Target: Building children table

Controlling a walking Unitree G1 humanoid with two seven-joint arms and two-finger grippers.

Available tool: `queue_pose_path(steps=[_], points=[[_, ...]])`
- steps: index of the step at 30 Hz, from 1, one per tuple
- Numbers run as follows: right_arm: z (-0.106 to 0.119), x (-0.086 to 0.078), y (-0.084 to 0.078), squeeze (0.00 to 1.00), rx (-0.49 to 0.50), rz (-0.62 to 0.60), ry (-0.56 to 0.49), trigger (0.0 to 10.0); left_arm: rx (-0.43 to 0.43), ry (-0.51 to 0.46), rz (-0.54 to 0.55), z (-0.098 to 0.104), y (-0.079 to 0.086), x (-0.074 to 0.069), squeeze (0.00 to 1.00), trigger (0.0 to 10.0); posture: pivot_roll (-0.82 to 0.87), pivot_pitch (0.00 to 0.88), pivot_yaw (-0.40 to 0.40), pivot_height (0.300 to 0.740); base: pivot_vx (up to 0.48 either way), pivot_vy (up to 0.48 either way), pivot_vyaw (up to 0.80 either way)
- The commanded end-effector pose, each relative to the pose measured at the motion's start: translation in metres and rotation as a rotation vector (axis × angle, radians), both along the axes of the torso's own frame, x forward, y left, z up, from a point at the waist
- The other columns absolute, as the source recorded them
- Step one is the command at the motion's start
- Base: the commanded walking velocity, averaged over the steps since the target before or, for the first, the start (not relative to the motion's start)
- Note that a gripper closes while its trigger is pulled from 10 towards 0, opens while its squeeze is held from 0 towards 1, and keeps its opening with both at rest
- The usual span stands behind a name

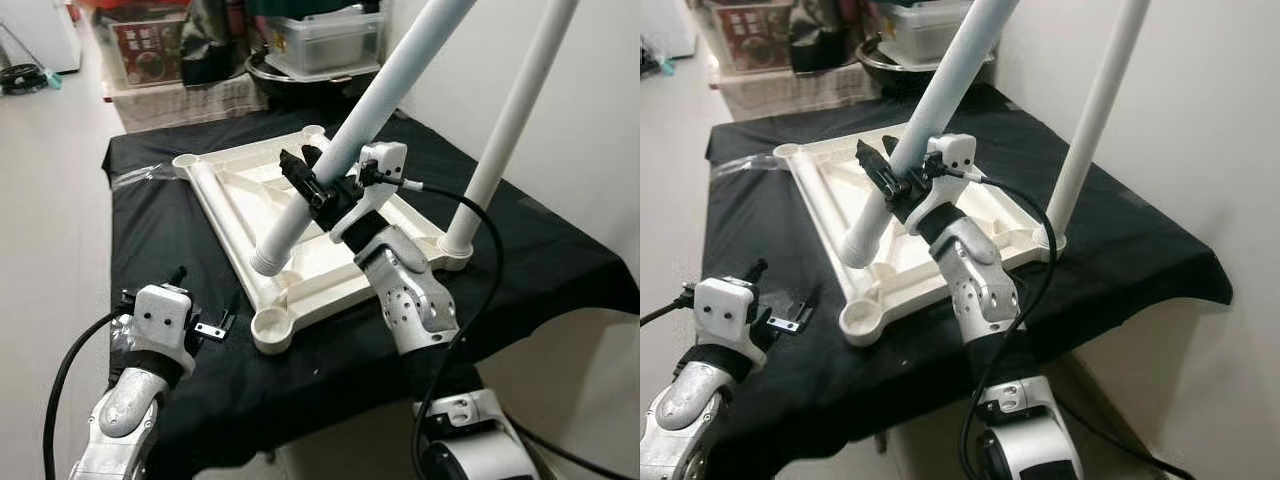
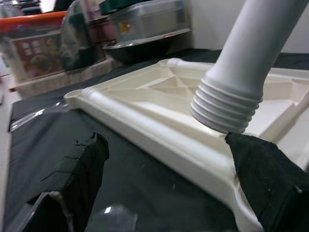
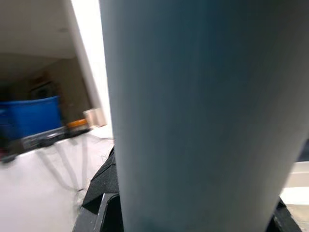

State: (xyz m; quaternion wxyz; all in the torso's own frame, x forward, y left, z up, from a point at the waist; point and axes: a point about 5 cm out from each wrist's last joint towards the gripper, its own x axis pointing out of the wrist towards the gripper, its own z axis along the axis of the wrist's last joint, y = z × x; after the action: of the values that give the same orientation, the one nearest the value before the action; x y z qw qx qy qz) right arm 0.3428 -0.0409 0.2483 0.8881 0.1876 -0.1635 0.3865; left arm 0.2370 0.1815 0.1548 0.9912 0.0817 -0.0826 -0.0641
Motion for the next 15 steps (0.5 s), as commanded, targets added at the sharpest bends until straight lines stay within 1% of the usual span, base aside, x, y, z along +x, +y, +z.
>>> queue_pose_path(steps=[1, 5, 10, 15], points=[[0.0077, -0.0024, 0.0009, 0.00, 0.013, 0.016, -0.027, 0.0, -0.008, -0.015, 0.004, 0.0018, -0.0001, -0.0009, 0.00, 10.0, 0.09, 0.000, -0.049, 0.740, 0.000, 0.000, 0.00], [0.0059, -0.0033, 0.0021, 0.00, 0.010, 0.023, -0.017, 0.0, 0.003, -0.032, -0.010, 0.0037, -0.0013, -0.0019, 0.00, 10.0, 0.09, 0.000, -0.048, 0.740, 0.000, 0.000, 0.00], [0.0042, -0.0040, 0.0000, 0.00, 0.021, 0.020, -0.003, 0.0, -0.012, -0.052, -0.013, 0.0074, -0.0020, -0.0014, 0.00, 10.0, 0.09, 0.000, -0.045, 0.740, 0.346, 0.000, 0.00], [0.0057, -0.0038, -0.0020, 0.00, 0.035, 0.021, 0.002, 0.0, -0.018, -0.054, -0.016, 0.0067, -0.0031, -0.0022, 0.00, 10.0, 0.08, 0.000, -0.044, 0.740, 0.377, 0.000, 0.00]])
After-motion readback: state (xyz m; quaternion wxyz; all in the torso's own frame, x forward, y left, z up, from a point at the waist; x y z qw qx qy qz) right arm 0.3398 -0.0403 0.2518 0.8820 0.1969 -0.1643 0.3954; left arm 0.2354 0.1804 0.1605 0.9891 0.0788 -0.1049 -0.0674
